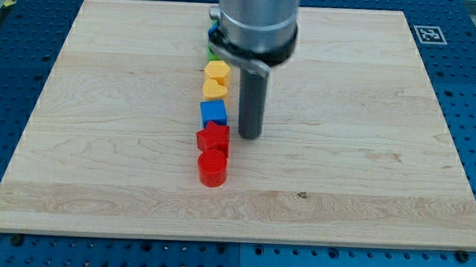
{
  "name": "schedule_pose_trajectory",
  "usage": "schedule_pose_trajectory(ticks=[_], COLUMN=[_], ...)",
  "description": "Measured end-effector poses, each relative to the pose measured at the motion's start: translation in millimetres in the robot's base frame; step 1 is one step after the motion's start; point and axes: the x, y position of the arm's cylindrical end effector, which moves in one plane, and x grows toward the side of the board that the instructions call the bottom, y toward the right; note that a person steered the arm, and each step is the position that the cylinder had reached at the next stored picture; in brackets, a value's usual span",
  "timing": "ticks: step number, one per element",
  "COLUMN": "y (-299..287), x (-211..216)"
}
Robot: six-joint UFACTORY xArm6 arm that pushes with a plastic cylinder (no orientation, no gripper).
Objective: Move the red circle to the center right
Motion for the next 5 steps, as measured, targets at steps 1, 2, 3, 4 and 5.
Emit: schedule_pose_trajectory(ticks=[1,2,3,4,5], y=[16,1,-118,-174,-147], x=[84,114,110,85,55])
